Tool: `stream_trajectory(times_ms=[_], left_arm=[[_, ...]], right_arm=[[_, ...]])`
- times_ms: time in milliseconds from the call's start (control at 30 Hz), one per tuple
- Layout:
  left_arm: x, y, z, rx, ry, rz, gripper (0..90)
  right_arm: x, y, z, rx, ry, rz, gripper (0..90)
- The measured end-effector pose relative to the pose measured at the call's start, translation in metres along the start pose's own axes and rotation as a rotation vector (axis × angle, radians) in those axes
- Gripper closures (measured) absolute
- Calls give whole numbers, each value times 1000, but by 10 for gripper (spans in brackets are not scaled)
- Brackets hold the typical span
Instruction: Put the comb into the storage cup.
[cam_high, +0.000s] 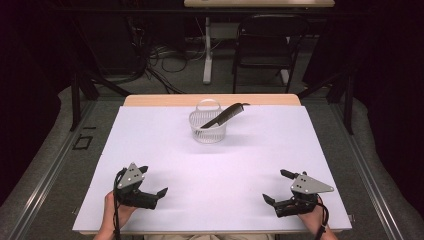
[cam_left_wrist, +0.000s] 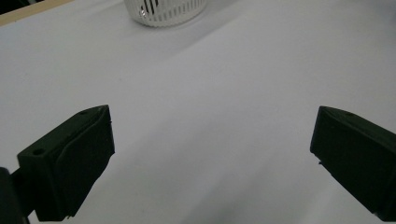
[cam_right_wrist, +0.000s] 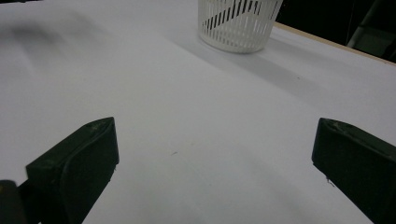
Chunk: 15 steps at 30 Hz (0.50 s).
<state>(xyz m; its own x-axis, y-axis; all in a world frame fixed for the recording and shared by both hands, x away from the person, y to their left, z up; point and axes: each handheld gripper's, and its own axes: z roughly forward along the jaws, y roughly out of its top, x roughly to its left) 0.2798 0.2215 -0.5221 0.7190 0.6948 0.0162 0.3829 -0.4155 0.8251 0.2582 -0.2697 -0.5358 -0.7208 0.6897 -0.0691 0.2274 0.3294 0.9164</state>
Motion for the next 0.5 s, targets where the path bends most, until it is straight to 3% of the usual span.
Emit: stream_trajectory(times_ms=[500], left_arm=[[-2, -11, -10, -8, 15, -13, 0]], right_arm=[[0, 0, 0, 1, 1, 0, 1]])
